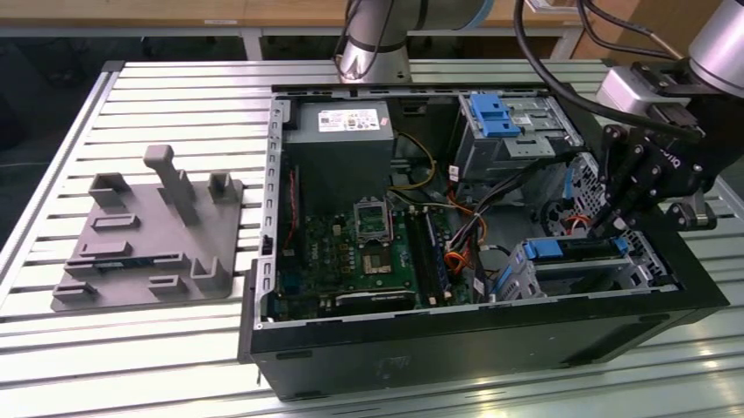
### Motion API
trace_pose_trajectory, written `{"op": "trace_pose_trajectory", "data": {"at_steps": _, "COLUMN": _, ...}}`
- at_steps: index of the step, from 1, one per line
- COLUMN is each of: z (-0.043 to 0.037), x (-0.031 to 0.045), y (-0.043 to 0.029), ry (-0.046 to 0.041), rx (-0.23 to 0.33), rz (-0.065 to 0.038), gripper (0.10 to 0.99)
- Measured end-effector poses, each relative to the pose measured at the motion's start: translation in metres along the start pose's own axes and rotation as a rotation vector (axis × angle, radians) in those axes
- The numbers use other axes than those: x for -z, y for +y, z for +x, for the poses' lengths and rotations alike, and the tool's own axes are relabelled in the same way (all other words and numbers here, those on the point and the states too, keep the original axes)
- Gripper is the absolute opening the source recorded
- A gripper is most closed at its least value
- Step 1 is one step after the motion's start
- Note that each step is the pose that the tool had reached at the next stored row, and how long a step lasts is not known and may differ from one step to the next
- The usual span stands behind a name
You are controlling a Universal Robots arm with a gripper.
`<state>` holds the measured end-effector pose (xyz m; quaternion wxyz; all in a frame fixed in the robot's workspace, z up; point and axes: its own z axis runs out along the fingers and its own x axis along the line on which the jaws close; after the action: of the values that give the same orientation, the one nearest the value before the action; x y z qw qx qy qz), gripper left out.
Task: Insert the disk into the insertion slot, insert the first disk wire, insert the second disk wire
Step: 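Insert the first disk wire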
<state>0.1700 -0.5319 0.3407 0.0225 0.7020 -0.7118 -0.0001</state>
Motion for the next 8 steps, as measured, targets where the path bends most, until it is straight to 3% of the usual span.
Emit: {"op": "trace_pose_trajectory", "data": {"at_steps": 8, "z": 0.0000, "x": -0.0015, "y": -0.0002, "ry": 0.0001, "rx": 0.000, "rz": 0.000, "gripper": 0.169}}
